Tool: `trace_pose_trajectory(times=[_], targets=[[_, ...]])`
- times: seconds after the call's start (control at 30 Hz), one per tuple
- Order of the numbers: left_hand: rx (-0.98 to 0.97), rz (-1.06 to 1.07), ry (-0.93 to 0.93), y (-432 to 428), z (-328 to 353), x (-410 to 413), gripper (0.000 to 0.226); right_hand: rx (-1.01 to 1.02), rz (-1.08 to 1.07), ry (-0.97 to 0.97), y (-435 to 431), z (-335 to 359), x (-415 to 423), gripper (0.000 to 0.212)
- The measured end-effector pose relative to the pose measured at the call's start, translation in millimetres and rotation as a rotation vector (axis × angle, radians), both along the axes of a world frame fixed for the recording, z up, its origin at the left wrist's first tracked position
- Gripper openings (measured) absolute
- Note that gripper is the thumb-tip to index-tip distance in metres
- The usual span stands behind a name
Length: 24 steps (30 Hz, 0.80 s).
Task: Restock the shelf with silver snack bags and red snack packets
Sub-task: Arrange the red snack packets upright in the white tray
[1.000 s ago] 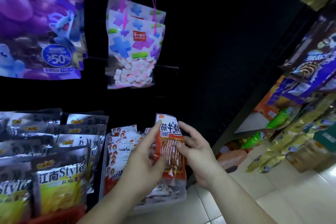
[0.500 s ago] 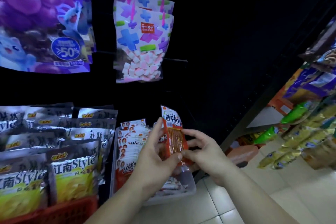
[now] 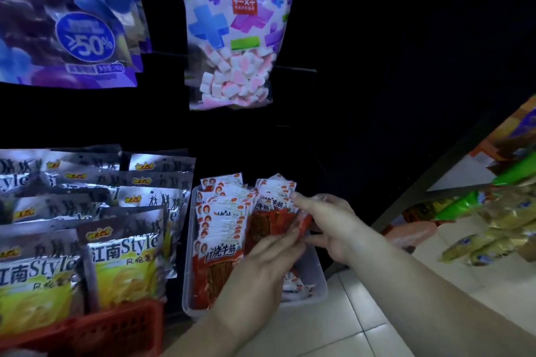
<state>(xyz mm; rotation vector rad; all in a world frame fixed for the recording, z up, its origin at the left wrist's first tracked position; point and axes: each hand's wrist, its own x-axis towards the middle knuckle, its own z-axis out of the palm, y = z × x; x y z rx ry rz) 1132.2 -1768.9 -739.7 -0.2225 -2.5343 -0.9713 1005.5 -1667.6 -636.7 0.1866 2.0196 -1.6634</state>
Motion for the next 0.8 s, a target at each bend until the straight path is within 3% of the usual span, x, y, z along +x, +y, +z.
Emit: trace_pose_trajectory(times=[0.03, 0.1, 0.23, 0.33, 0.4, 0.47, 0.57, 0.63, 0.73, 0.8], targets=[[-0.039, -0.026, -0.002, -2, -4, -2, 0.073, 0.020, 0.005, -0.016, 0, -4, -7, 0.021], [-0.069, -0.057, -0.014, -7, -10, -7, 0.060, 0.069, 0.003, 0.009, -2, -15, -21, 0.026], [0.189, 0.088, -0.174, -26, -21, -16, 0.039, 0.147, 0.122, 0.208, -9, -41, -45, 0.020], [0.240, 0.217, -0.323, -43, -35, -29, 0.042, 0.250, 0.332, 0.342, -11, -66, -57, 0.012], [0.272, 0.221, -0.450, -55, -41, -35, 0.050, 0.347, 0.485, 0.354, -10, -90, -62, 0.019], [0.308, 0.204, -0.549, -65, -47, -37, 0.056, 0.572, 0.720, 0.380, -10, -114, -64, 0.029], [0.343, 0.228, -0.625, -73, -55, -39, 0.059, 0.781, 1.073, 0.162, -15, -117, -62, 0.033], [0.356, 0.275, -0.647, -76, -61, -43, 0.058, 0.718, 1.021, 0.095, -22, -111, -69, 0.029], [0.387, 0.331, -0.650, -82, -68, -50, 0.054, 0.633, 0.658, 0.430, -38, -120, -87, 0.014], [0.415, 0.298, -0.633, -84, -69, -51, 0.049, 0.654, 0.499, 0.561, -51, -138, -94, 0.033]])
